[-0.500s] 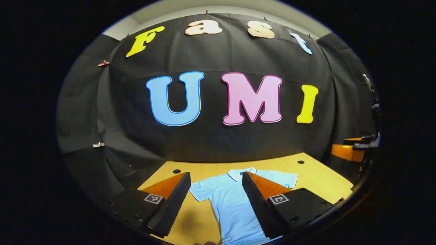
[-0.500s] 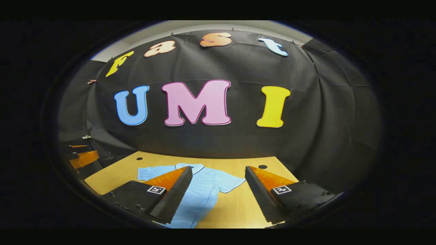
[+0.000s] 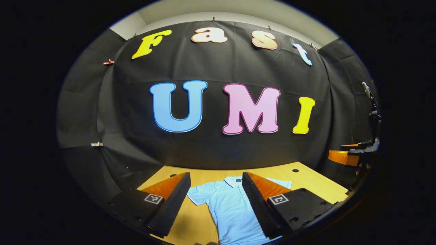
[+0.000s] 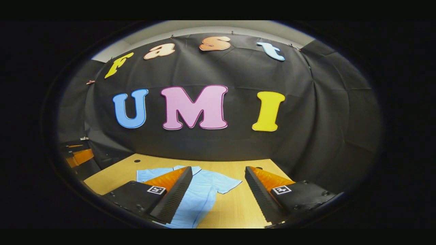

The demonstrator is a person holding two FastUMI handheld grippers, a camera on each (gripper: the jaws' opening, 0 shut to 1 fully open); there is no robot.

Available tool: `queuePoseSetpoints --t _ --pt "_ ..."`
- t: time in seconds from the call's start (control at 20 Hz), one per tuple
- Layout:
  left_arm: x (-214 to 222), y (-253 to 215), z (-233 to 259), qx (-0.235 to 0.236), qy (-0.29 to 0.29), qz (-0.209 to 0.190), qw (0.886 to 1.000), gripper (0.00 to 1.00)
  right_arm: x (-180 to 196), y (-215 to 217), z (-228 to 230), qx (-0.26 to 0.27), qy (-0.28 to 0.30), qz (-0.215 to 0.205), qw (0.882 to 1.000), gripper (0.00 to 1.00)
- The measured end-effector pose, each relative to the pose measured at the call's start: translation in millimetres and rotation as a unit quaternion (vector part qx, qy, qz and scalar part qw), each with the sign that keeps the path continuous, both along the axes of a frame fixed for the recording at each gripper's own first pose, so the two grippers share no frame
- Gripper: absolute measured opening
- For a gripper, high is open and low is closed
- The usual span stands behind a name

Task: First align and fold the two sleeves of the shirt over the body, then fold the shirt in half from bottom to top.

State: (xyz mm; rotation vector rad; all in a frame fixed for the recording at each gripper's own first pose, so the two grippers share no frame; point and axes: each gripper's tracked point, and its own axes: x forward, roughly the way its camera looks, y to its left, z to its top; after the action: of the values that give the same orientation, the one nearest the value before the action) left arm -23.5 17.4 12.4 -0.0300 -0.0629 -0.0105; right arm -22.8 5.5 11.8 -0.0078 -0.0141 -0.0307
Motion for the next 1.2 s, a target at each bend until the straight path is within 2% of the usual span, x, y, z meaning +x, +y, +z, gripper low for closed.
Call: queuePoseSetpoints --t 0.25,0.3,0.35,0.55,0.7,0.9,1.05,1.2 --pt "-17 11 -10 -0.004 -0.001 -0.003 1.0 0.97 -18 7 7 0.017 -0.012 -0.003 1.0 0.97" --pt "-19 13 -13 -0.004 0.001 -0.002 1.0 0.92 -20 6 6 0.014 -0.014 -0.007 1.0 0.97" --pt "-22 15 -17 -0.006 0.005 0.0 1.0 0.97 -20 3 2 0.009 -0.01 -0.01 1.0 0.97" --pt "-22 14 -20 -0.017 0.02 -0.005 1.0 0.97 -7 -6 -16 0.016 0.02 -0.021 0.999 0.97" --pt "-21 14 -19 -0.018 0.025 -0.012 0.999 0.97 27 -17 -28 0.01 0.047 -0.026 0.999 0.97" --pt "-13 10 -26 0.011 0.038 -0.011 0.999 0.97 97 -40 -59 -0.004 0.102 -0.033 0.994 0.97" --pt "-8 5 -32 0.019 0.053 -0.003 0.998 0.97 152 -53 -101 0.008 0.166 -0.03 0.986 0.97" --pt "0 3 -42 0.009 0.076 0.013 0.997 0.97 199 -67 -147 -0.008 0.227 -0.028 0.974 0.97"
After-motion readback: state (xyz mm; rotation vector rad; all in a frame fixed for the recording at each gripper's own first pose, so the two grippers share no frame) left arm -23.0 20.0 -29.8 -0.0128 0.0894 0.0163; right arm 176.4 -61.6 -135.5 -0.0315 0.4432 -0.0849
